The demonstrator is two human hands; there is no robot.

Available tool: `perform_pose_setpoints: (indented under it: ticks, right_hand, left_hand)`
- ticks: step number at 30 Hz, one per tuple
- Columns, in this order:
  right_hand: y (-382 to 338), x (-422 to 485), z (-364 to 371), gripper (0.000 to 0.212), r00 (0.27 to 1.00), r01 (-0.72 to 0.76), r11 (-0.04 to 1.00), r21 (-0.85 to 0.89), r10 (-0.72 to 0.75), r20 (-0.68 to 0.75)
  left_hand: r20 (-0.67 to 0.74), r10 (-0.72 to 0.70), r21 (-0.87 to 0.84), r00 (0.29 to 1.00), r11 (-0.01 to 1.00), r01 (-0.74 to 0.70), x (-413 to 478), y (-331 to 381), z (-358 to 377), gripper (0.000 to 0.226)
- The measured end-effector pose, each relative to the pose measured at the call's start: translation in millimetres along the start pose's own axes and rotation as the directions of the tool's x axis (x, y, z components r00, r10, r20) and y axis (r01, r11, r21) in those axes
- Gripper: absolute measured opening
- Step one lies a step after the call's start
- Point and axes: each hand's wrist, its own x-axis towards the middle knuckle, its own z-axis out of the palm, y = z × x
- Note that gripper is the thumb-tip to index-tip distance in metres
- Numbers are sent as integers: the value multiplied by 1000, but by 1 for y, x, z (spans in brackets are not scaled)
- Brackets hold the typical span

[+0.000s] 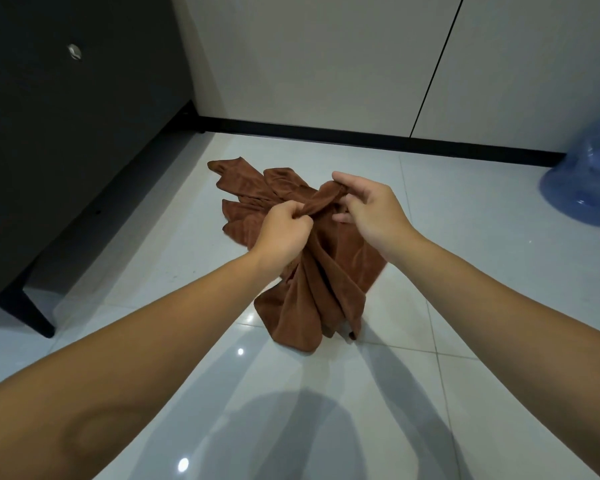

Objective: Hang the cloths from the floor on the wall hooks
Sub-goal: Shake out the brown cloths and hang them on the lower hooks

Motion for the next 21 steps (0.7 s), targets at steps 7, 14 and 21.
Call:
perform_pose_setpoints:
  ticks: [7,14,21]
  right_hand:
    - [5,4,-5,44,999,0,994,-110,-4,-34]
    - [4,6,-7,45,997,-57,998,-25,56,-53]
    - [2,2,0,51,997,1,1000,-31,1,81]
  left_hand:
    - [106,100,-74,989,993,-93,5,10,-15,28]
    - [368,259,257,893,894,-366,6,17,-34,42]
    - [526,2,494,851,813,-307,7,17,-37,47]
